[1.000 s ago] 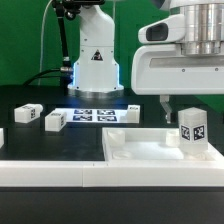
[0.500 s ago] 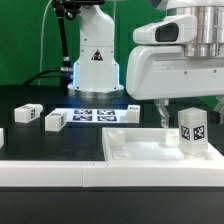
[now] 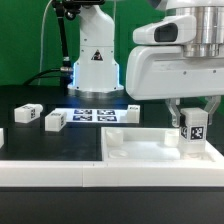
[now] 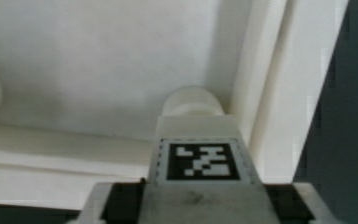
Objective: Assemble one leg
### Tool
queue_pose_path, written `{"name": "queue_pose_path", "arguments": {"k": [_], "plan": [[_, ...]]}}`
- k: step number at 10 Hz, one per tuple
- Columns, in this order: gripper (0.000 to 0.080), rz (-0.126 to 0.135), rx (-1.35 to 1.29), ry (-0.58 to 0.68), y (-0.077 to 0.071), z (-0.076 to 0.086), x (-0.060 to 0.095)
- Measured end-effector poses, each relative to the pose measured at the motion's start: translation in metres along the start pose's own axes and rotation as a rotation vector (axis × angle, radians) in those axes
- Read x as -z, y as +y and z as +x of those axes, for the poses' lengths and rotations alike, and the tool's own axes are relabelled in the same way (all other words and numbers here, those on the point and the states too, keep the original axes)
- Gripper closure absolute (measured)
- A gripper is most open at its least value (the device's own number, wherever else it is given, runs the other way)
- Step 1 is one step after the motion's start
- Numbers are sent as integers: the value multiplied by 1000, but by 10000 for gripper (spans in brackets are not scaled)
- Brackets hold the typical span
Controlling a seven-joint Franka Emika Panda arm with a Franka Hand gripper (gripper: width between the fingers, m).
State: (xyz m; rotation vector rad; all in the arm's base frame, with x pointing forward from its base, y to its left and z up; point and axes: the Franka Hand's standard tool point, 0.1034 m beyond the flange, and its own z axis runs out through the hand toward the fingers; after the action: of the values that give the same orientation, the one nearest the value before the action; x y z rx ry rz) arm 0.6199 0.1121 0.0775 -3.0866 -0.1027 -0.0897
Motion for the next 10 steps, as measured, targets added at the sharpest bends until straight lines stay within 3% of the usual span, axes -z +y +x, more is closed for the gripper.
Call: {"name": "queue_pose_path", "arguments": {"k": [6,8,10], "plan": [[509,22,-725,17,-8,-1,-3],[509,16,-1029,10,-17,-3,-4],[509,27,-1146,0,-16,-3,-4]]}}
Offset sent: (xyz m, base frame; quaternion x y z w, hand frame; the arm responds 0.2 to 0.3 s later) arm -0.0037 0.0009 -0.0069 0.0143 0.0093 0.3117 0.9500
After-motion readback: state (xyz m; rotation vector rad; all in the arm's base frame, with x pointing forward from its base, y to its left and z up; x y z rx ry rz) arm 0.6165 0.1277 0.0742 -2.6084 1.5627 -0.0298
